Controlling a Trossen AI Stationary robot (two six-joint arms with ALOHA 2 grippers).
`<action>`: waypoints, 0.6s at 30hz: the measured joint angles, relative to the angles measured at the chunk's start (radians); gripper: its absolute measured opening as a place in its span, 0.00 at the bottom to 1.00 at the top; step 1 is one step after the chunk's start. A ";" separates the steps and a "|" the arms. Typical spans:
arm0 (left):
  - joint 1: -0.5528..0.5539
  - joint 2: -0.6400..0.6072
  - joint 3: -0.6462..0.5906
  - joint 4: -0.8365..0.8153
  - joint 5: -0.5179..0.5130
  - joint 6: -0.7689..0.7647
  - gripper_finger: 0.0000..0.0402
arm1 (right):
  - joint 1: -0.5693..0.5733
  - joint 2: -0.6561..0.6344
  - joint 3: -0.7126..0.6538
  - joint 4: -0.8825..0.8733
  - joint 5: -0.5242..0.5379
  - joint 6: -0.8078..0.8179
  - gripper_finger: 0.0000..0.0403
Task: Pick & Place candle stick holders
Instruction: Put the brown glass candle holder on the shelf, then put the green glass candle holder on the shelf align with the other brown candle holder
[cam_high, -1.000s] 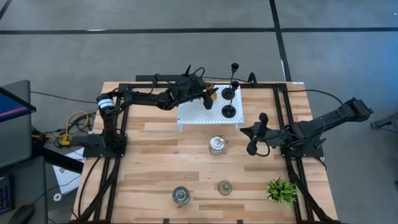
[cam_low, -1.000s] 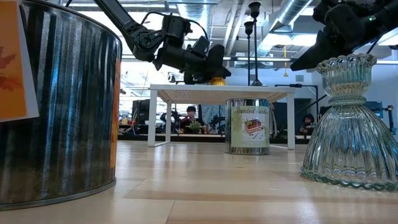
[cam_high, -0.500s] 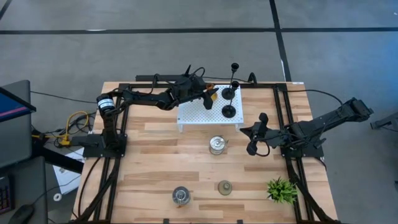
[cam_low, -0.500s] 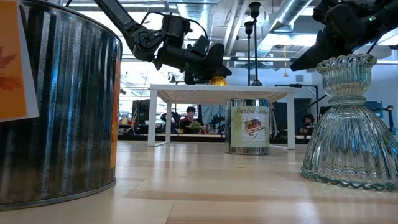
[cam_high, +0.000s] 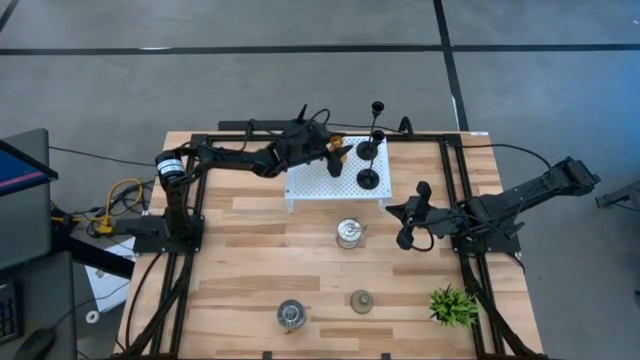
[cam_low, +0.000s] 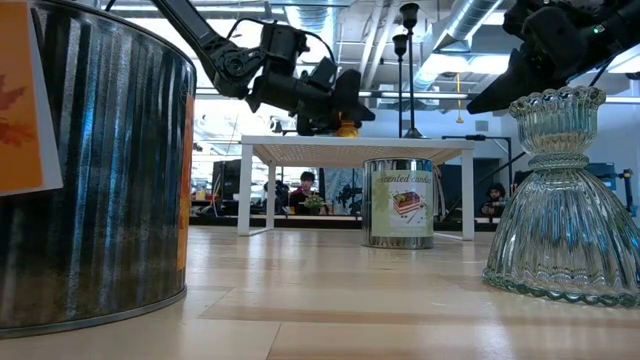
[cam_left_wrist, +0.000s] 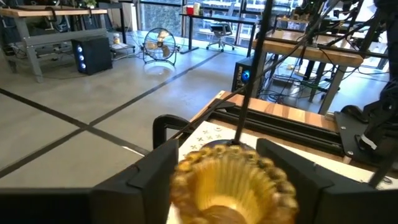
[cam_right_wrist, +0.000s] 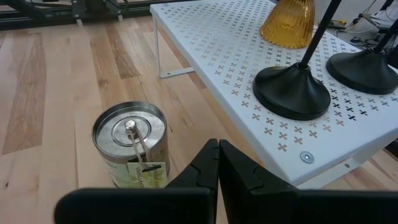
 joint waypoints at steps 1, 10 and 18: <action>-0.003 0.000 0.000 0.007 0.000 0.000 0.56 | 0.000 0.000 0.000 0.000 0.000 0.000 0.00; -0.016 -0.026 0.000 0.086 0.001 0.031 0.63 | 0.000 0.000 0.000 0.000 0.000 0.000 0.00; -0.016 -0.108 0.000 0.083 0.000 0.107 0.65 | 0.000 0.000 0.000 0.000 -0.003 0.000 0.00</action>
